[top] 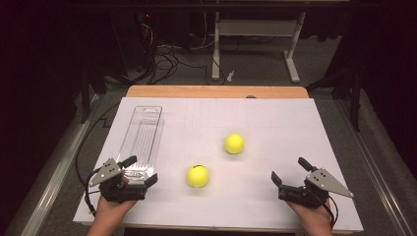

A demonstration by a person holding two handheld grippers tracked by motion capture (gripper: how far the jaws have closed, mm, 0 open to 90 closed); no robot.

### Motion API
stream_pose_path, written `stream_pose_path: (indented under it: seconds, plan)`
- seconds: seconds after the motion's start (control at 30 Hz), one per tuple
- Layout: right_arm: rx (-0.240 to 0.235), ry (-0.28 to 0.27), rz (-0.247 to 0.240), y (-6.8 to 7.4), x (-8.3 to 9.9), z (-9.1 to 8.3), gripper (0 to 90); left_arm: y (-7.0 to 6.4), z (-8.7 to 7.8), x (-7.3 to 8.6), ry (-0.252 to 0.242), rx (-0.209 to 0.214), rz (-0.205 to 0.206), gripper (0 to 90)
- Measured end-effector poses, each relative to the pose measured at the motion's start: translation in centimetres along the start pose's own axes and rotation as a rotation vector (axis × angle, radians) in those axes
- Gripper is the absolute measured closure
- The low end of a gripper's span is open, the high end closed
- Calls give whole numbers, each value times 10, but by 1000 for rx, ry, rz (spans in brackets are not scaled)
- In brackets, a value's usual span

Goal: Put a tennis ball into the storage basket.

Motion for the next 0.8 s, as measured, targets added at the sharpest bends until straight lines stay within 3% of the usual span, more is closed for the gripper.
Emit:
stream_pose_path:
  seconds: [0.3,0.8]
  plan:
    - [7,1,-26,2,2,0,1,-1,-1,-1,-6,-1,6,1]
    - [1,-6,-11,3,-1,-2,0,-3,-1,-1,0,0,16,2]
Point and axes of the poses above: each handheld gripper's, and its own axes: z roughly forward along the jaws, x roughly out of its underside, y roughly to its left, the point moved 1 cm from there along z, roughly forward along the jaws, and after that the axes turned 5 degrees about -z, right-handed, at the moved point
